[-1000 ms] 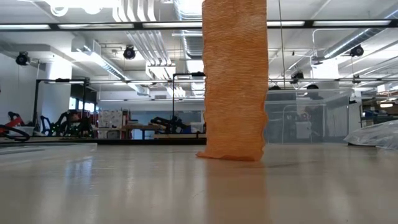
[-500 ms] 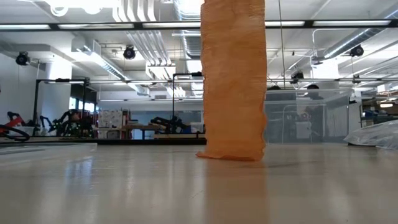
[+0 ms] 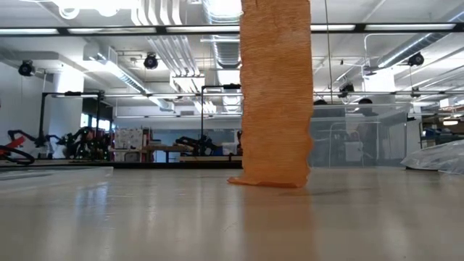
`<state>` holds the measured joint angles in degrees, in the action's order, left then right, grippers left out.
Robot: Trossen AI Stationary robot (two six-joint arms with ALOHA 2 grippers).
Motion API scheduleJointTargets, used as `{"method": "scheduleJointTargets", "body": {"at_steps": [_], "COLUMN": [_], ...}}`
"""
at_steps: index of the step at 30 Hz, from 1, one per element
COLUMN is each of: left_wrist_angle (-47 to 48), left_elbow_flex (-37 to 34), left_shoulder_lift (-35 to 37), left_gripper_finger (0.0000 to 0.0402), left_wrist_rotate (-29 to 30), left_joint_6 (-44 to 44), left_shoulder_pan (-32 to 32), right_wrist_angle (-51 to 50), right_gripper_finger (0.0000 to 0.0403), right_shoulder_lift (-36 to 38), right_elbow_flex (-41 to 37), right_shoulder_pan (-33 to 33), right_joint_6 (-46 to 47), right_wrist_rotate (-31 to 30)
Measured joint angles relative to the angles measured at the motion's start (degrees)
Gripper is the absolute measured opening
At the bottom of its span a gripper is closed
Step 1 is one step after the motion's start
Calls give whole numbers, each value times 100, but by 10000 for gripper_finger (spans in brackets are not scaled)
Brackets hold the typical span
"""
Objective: Roll bandage
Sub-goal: Roll the orange bandage
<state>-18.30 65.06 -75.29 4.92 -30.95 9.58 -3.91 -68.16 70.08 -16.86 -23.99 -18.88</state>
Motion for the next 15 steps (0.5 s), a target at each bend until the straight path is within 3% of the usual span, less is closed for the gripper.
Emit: {"method": "scheduleJointTargets", "body": {"at_steps": [15], "left_wrist_angle": [-4], "left_elbow_flex": [0], "left_shoulder_lift": [22], "left_gripper_finger": [1], "left_wrist_rotate": [-278], "left_joint_6": [191], "left_shoulder_pan": [-11], "right_wrist_angle": [-51], "right_gripper_finger": [84], "right_shoulder_lift": [15], "right_elbow_flex": [0], "right_shoulder_pan": [-2], "right_joint_6": [-16], "right_wrist_rotate": [331]}}
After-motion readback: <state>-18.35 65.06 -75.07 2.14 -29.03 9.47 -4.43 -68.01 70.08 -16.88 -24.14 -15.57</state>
